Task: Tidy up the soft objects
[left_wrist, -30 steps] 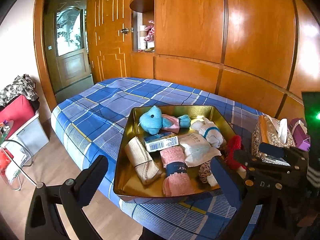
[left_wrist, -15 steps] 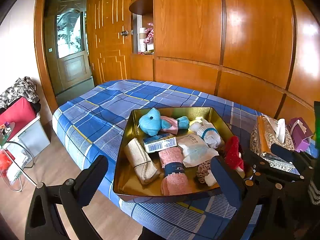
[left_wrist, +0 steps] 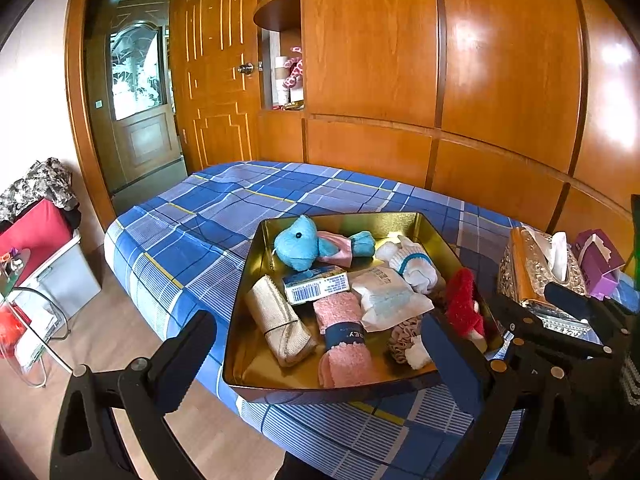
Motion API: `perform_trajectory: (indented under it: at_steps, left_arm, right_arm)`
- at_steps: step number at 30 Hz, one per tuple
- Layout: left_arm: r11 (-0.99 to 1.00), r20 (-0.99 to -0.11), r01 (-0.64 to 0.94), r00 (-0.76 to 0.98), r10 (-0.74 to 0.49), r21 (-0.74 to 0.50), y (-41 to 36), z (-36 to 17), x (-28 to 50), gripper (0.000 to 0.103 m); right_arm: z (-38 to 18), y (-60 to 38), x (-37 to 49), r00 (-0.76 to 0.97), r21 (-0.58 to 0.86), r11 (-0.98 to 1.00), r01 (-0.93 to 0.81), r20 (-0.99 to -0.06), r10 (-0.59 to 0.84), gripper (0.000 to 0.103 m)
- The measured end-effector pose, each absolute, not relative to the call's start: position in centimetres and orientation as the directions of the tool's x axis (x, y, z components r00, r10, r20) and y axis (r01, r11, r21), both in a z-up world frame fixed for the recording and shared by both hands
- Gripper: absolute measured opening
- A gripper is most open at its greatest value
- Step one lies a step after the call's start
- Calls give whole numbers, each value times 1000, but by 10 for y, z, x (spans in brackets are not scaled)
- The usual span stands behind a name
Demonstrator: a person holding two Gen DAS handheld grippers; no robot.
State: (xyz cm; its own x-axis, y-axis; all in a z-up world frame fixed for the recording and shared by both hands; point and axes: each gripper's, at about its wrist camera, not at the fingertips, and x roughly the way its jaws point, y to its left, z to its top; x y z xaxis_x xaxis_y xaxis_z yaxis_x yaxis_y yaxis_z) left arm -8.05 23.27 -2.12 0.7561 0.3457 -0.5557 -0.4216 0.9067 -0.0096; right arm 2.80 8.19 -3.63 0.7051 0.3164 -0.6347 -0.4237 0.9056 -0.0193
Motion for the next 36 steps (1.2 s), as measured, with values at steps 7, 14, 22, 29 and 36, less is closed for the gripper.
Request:
perform_trajectory:
  at_steps: [7,14,22,29,36]
  left_arm:
    - [908,-561,-419,753,344,-5,232,-23,-80,103]
    - [908,-564,-419,751,343,-6,231,-24,-80,103]
    - [908,-565,-419,750,345,-2,232,-24,-80,103]
    - [908,-566,-420,749,345,-2,232,-24,-80,103]
    - [908,-566,-418,749,345,0,231,-24,-81,103]
  right_arm:
    - [-37,82,29,703,-14,907,-420,-638,316,68]
    - [-38,81,30,703,-11,909,-417,-637,315,68]
    - [-38,80,29,701,-9,909,-417,-639,315,68]
    - [-38,80,29,702,-9,909,-416,-639,315,68]
    - [-38,79,29,701,-7,911,-413,-641,313,68]
